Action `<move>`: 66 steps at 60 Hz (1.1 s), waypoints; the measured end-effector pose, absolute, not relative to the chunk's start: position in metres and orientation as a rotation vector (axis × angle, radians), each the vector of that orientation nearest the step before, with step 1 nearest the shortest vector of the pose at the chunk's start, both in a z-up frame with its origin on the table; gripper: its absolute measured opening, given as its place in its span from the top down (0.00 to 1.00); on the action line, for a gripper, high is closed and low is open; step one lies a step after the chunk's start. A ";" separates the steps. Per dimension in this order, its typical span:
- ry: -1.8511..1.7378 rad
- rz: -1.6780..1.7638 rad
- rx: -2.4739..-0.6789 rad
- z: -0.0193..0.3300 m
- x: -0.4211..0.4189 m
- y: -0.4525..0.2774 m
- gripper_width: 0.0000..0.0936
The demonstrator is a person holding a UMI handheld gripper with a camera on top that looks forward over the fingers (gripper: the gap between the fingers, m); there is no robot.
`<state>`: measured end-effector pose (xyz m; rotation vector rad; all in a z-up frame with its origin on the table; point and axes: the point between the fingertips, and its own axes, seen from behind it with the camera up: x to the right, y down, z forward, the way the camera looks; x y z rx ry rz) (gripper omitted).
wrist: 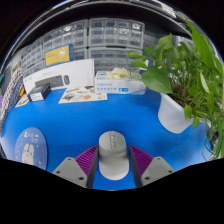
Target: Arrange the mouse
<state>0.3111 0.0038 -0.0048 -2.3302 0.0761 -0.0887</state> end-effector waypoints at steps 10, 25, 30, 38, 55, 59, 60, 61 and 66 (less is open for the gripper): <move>0.077 -0.108 -2.323 -0.006 0.311 0.004 0.50; 0.150 -0.133 -2.393 -0.006 0.311 0.002 0.64; 0.217 -0.158 -2.363 0.024 0.309 0.007 0.63; 0.267 -0.185 -2.205 0.121 0.281 0.019 0.63; 0.132 -0.111 -2.069 0.213 0.118 0.011 0.63; 0.105 -0.085 -2.088 0.193 0.081 0.009 0.63; 0.107 -0.072 -2.093 0.189 0.072 0.008 0.63; 0.110 -0.053 -2.095 0.183 0.064 0.008 0.63; 0.158 0.021 -2.148 0.138 0.037 0.001 0.64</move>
